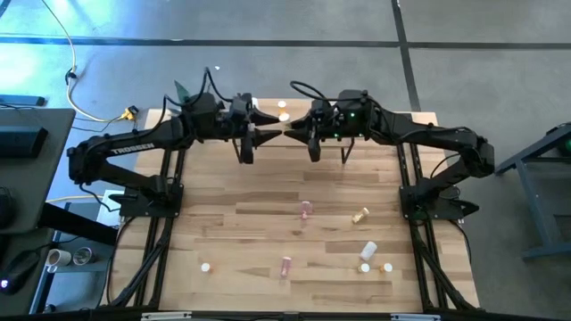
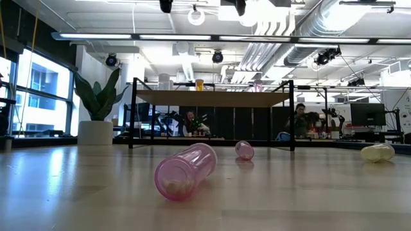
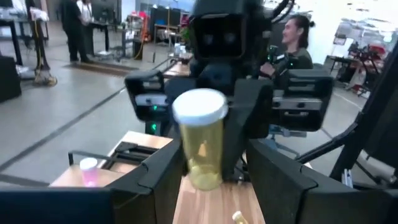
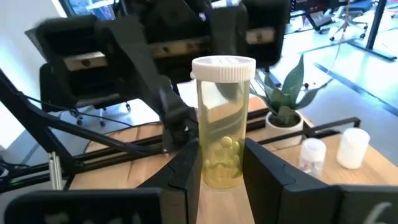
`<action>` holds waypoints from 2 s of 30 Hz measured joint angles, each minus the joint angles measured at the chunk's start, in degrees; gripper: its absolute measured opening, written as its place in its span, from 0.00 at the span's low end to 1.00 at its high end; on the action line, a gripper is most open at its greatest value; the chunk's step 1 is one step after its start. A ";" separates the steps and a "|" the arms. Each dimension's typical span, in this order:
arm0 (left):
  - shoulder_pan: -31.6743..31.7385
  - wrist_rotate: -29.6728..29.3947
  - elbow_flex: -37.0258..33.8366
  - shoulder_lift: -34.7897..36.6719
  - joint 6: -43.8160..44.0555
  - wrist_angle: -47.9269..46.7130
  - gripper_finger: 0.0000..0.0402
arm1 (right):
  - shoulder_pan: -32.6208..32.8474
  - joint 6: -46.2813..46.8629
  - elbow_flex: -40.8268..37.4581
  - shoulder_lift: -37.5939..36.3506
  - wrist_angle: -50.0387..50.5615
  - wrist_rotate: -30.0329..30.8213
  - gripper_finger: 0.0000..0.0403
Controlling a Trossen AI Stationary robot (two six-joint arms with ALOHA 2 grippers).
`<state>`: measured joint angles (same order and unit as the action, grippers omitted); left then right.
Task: Pick and place medicine bottles onto shelf by color
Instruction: Put the bottom left yellow pill bottle on the shelf
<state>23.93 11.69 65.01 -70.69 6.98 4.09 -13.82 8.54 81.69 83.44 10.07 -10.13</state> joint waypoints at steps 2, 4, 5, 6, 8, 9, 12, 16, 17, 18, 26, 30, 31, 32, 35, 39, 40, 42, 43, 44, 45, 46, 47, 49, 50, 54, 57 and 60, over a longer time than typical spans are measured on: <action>0.02 -0.36 0.00 -0.48 1.10 0.71 0.42 | -0.04 -0.28 0.00 0.00 -0.97 -0.69 0.21; 0.06 -0.37 0.00 -1.03 2.16 0.94 0.42 | -0.04 -0.97 0.00 0.00 -1.70 -1.39 0.21; 0.06 -0.38 0.00 -1.37 2.74 1.28 0.42 | -0.04 -1.11 0.00 0.00 -1.93 -1.55 0.21; 0.06 -0.37 0.00 -1.75 2.95 2.22 0.42 | -0.04 -1.12 0.00 0.02 -2.07 -1.59 0.21; 0.04 -0.35 0.00 -2.51 3.33 4.07 0.42 | -0.04 -1.30 0.00 0.13 -2.21 -2.47 0.21; 0.04 -0.27 0.00 -2.97 3.33 5.04 0.42 | -0.04 -1.64 0.00 0.34 -2.29 -2.93 0.21; 0.01 -0.30 0.00 -4.29 3.43 7.62 0.42 | -0.02 -2.57 -0.02 0.69 -2.06 -3.41 0.21; 0.02 -0.23 0.00 -5.21 3.57 8.10 0.42 | -0.04 -3.32 -0.02 0.66 -1.96 -3.37 0.21; 0.02 -0.13 0.00 -5.37 3.57 8.12 0.42 | -0.07 -3.49 -0.02 0.66 -1.77 -3.37 0.21; 0.02 -0.16 0.00 -5.41 3.59 8.12 0.42 | -0.19 -3.59 -0.02 0.66 -1.71 -3.39 0.21; 0.02 -0.33 0.00 -5.47 3.57 7.94 0.41 | -0.55 -3.65 -0.02 0.68 -1.51 -3.39 0.21; 0.02 -0.32 0.02 -5.47 3.58 7.55 0.38 | -0.55 -3.65 -0.05 0.68 -1.53 -3.36 0.21; 0.02 -0.32 0.02 -5.47 3.58 7.43 0.36 | -0.55 -3.65 -0.07 0.68 -1.53 -3.35 0.21; 0.02 -0.32 0.02 -5.47 3.57 7.34 0.34 | -0.55 -3.63 -0.09 0.68 -1.49 -3.35 0.21; 0.02 -0.31 0.04 -5.47 3.44 7.31 0.29 | -0.57 -3.59 -0.09 0.69 -1.49 -3.16 0.21; 0.02 -0.24 0.04 -5.47 3.44 7.29 0.23 | -0.55 -3.46 -0.09 0.70 -1.51 -2.48 0.21; 0.01 -0.24 0.04 -5.47 3.51 7.26 0.22 | -0.55 -3.48 -0.09 0.70 -1.53 -2.32 0.21; -0.09 -0.29 0.04 -5.47 4.31 7.24 0.23 | -0.55 -3.44 -0.09 0.70 -1.56 -2.30 0.21; -0.09 -0.29 0.04 -5.47 4.66 7.19 0.23 | -0.55 -3.39 -0.09 0.70 -1.65 -2.24 0.21; -0.09 -0.29 0.06 -5.47 4.68 7.03 0.24 | -0.55 -3.39 -0.09 0.70 -1.72 -2.18 0.21; -0.09 -0.29 0.07 -5.45 4.68 6.79 0.25 | -0.55 -3.41 -0.09 0.72 -1.74 -2.13 0.21; -0.09 -0.29 0.07 -5.45 4.79 6.52 0.26 | -0.55 -3.41 -0.10 0.73 -1.75 -2.10 0.21; -0.09 -0.29 0.07 -5.45 4.86 6.36 0.27 | -0.55 -3.33 -0.11 0.74 -1.75 -2.07 0.21; -0.09 -0.29 0.07 -5.45 4.88 6.34 0.28 | -0.55 -3.17 -0.11 0.76 -1.75 -2.01 0.21; -0.09 -0.30 0.07 -5.45 4.88 6.33 0.28 | -0.55 -3.17 -0.11 0.76 -1.75 -2.01 0.21; -0.09 -0.31 0.08 -5.45 4.86 6.24 0.24 | -0.55 -3.00 -0.11 0.76 -1.86 -1.97 0.22; -0.09 -0.31 0.07 -5.45 4.86 6.24 0.21 | -0.55 -3.00 -0.11 0.76 -1.98 -1.97 0.22; -0.09 -0.30 0.07 -5.45 4.86 6.32 0.21 | -0.55 -3.00 -0.11 0.76 -1.80 -1.97 0.22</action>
<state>23.83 11.38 65.08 -76.14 11.84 10.41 -14.37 5.54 81.58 84.20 8.27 -12.10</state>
